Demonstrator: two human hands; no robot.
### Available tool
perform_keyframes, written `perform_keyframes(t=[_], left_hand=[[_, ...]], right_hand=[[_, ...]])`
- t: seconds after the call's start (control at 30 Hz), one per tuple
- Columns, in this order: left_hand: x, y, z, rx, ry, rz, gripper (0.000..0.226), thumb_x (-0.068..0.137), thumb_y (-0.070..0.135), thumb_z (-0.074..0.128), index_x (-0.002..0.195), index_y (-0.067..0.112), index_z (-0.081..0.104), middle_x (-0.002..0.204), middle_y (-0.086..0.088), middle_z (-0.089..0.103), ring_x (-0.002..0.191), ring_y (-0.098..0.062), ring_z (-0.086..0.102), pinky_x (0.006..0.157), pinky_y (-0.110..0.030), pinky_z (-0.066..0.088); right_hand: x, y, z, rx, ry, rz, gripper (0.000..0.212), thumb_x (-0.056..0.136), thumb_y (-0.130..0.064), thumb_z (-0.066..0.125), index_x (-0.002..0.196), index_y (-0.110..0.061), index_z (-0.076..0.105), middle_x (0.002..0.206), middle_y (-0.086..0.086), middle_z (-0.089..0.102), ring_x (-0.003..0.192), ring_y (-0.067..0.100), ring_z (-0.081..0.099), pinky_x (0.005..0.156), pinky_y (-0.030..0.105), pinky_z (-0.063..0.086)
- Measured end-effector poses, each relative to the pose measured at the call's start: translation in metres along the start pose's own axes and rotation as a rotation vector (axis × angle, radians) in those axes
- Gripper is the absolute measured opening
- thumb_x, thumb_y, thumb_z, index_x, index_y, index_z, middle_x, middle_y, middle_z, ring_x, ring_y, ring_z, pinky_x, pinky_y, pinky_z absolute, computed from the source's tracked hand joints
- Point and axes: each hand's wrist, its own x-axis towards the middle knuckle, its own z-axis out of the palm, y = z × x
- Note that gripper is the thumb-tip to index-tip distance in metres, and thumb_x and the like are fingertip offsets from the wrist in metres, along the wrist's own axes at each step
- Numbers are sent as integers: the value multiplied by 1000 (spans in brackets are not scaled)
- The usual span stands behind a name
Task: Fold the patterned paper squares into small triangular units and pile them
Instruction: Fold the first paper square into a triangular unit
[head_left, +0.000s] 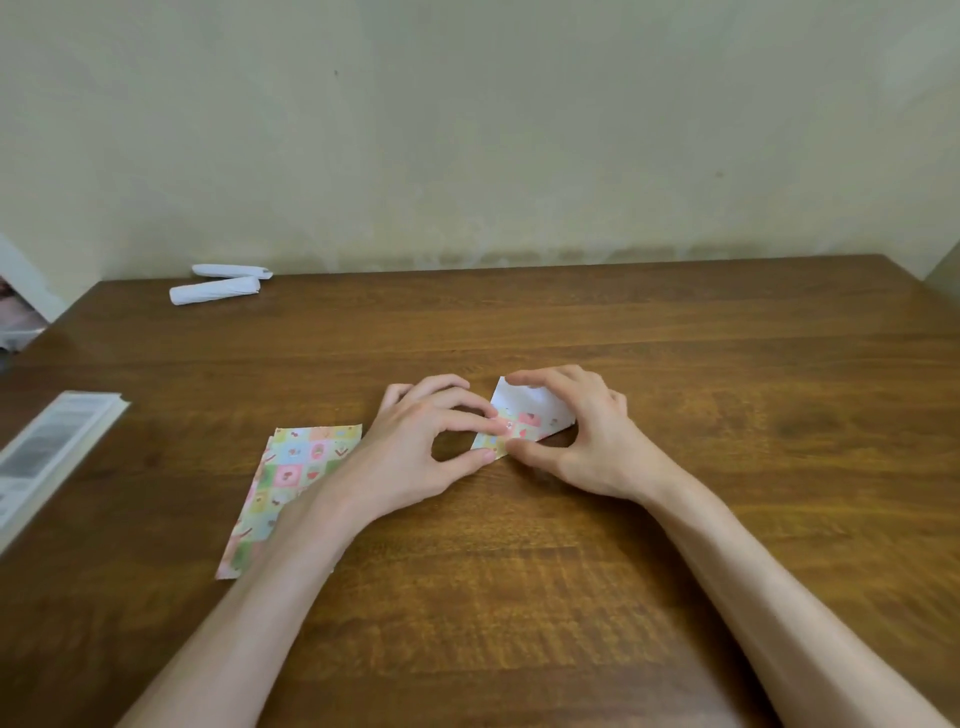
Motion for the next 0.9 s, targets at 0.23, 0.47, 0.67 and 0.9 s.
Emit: perform_keyframes(t=[0.23, 0.47, 0.67, 0.9], left_hand=[[-2, 1, -5, -20, -73, -18, 34, 95, 53, 65, 129, 55, 65, 136, 39, 51, 143, 9, 24, 112, -31, 16], [-1, 1, -9, -32, -119, -64, 34, 93, 54, 67, 127, 57, 64, 138, 42, 48, 147, 8, 19, 117, -41, 13], [-2, -1, -11, -32, -127, -61, 35, 93, 51, 69, 128, 57, 64, 139, 46, 45, 146, 14, 14, 115, -37, 11], [-1, 3, -14, -52, -195, -81, 38, 99, 42, 64, 134, 54, 60, 146, 42, 41, 148, 13, 9, 120, -41, 11]], right_hand=[[5, -1, 9, -99, -16, 47, 67, 77, -55, 79, 138, -47, 53, 130, -23, 42, 138, 3, 28, 106, 26, 7], [7, 2, 0, 1, -71, 102, 59, 88, -34, 76, 139, -45, 50, 131, -16, 51, 138, 10, 36, 119, 38, 13], [9, 8, -5, 85, -105, 113, 60, 92, -9, 69, 138, -44, 52, 128, -16, 56, 136, 10, 42, 122, 43, 19], [9, 15, -9, 196, -38, 152, 77, 77, 13, 52, 131, -43, 57, 133, -16, 60, 135, 9, 49, 116, 39, 41]])
